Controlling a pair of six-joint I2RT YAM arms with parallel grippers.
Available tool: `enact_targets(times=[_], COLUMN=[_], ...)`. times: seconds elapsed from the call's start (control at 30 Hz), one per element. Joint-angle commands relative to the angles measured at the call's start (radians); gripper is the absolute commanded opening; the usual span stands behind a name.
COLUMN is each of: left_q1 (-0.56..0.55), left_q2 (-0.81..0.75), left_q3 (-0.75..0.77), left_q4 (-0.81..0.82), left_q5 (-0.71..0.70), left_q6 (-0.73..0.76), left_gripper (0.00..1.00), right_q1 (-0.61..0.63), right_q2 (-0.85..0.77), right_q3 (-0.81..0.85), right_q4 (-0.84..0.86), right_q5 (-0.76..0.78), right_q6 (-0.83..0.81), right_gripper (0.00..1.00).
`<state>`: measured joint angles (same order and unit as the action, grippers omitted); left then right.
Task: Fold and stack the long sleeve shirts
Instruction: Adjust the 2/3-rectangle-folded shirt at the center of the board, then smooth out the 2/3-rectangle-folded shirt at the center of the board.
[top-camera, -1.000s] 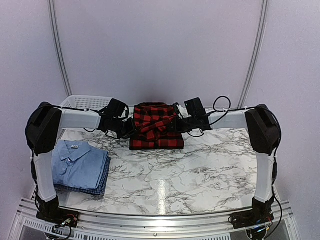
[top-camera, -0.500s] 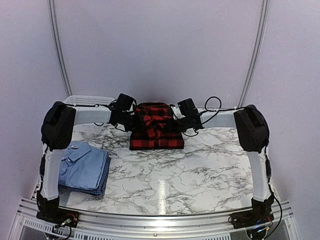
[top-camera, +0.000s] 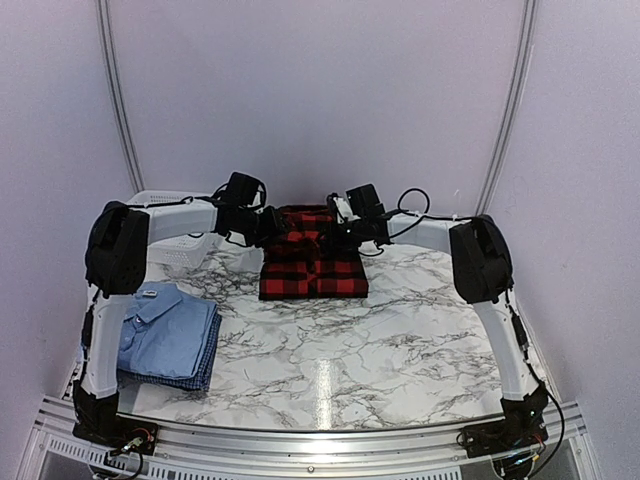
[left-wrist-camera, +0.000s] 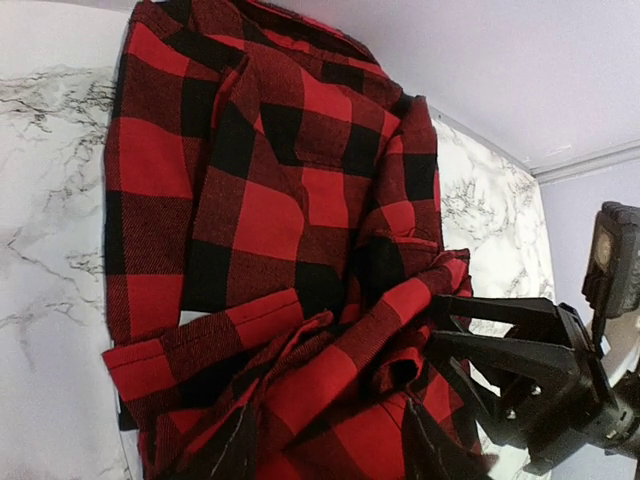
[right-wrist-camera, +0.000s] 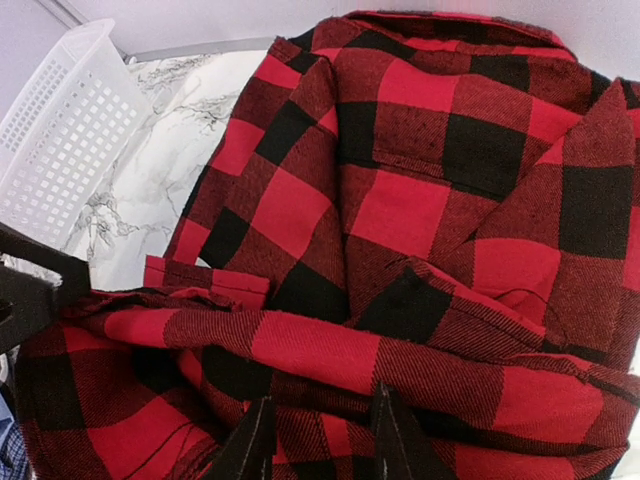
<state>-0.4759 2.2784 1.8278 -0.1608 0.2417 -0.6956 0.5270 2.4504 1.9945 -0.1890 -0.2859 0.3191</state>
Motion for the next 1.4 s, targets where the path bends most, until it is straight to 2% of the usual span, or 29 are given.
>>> enact_targets(times=[0.0, 0.1, 0.23, 0.4, 0.53, 0.73, 0.87, 1.17, 1.37], left_q1=[0.003, 0.003, 0.001, -0.02, -0.049, -0.065, -0.064, -0.024, 0.017], left_q2=[-0.178, -0.27, -0.359, -0.375, -0.311, -0.156, -0.06, 0.148, 0.297], left_q3=[-0.074, -0.168, -0.277, -0.366, -0.359, -0.23, -0.142, 0.115, 0.359], left_q4=[-0.028, -0.028, -0.028, -0.015, 0.017, 0.03, 0.031, -0.009, -0.07], left_q5=[-0.042, -0.098, -0.117, -0.111, -0.09, -0.074, -0.088, -0.098, -0.069], left_q6=[0.053, 0.076, 0.079, 0.066, 0.048, 0.026, 0.018, 0.039, 0.05], left_gripper=[0.54, 0.57, 0.56, 0.42, 0.35, 0.27, 0.25, 0.25, 0.29], right_q1=[-0.011, -0.013, -0.016, -0.024, -0.038, -0.054, -0.071, -0.085, -0.083], right_q2=[0.013, -0.005, -0.048, -0.13, -0.219, -0.33, -0.348, -0.291, -0.254], right_q3=[0.085, 0.086, 0.067, -0.022, -0.18, -0.382, -0.45, -0.448, -0.395], right_q4=[-0.041, -0.051, -0.064, -0.053, 0.0, 0.054, 0.074, 0.062, 0.031], right_q5=[-0.011, 0.001, 0.017, 0.05, 0.057, 0.065, 0.07, 0.066, 0.063], right_q6=[-0.017, -0.033, -0.05, -0.066, -0.063, -0.076, -0.096, -0.157, -0.152], right_gripper=[0.32, 0.37, 0.44, 0.49, 0.51, 0.51, 0.49, 0.51, 0.52])
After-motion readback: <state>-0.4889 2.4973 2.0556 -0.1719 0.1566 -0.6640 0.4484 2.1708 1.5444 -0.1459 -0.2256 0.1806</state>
